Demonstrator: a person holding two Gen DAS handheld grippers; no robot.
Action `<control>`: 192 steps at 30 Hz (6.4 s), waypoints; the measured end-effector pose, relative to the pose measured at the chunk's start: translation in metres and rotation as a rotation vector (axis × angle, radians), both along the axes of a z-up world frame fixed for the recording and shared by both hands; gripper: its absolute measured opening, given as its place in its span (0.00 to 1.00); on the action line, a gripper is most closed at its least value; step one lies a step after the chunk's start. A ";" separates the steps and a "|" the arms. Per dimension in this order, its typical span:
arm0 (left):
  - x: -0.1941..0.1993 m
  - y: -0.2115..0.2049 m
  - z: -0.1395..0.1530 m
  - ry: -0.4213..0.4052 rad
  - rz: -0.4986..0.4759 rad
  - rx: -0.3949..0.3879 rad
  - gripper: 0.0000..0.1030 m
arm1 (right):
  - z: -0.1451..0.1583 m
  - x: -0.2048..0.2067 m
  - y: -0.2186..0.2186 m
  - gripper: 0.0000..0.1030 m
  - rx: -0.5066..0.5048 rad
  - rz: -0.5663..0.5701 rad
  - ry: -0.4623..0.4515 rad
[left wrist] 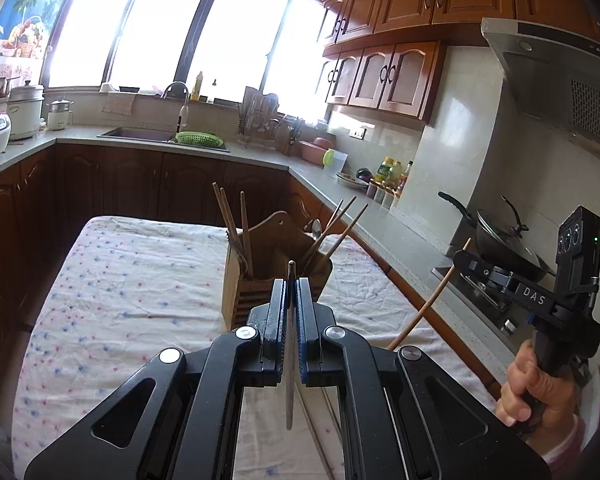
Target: Organize utensils
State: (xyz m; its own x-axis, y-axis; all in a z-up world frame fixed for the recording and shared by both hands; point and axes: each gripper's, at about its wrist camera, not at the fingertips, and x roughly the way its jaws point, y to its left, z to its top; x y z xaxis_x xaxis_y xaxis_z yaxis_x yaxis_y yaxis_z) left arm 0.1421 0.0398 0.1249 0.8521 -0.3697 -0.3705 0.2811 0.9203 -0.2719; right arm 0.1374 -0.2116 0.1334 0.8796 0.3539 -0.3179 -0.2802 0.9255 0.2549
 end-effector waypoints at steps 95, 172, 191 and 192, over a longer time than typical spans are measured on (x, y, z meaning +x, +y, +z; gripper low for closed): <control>-0.061 0.016 -0.101 0.026 0.215 -0.052 0.79 | -0.106 -0.065 0.002 0.97 0.021 -0.052 0.004; -0.140 -0.024 -0.131 -0.102 0.421 0.290 1.00 | -0.139 -0.156 0.002 1.00 -0.188 -0.162 -0.181; -0.138 -0.024 -0.132 -0.098 0.414 0.290 1.00 | -0.139 -0.155 0.003 1.00 -0.186 -0.159 -0.181; -0.138 -0.024 -0.132 -0.097 0.415 0.292 1.00 | -0.139 -0.155 0.003 1.00 -0.186 -0.159 -0.181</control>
State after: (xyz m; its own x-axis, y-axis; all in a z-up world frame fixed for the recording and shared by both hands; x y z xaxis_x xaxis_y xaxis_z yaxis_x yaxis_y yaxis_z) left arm 0.0042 0.0154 -0.0069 0.9408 0.1138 -0.3194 -0.1127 0.9934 0.0219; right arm -0.0174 -0.2090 -0.0058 0.9675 0.1573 -0.1978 -0.1532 0.9875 0.0360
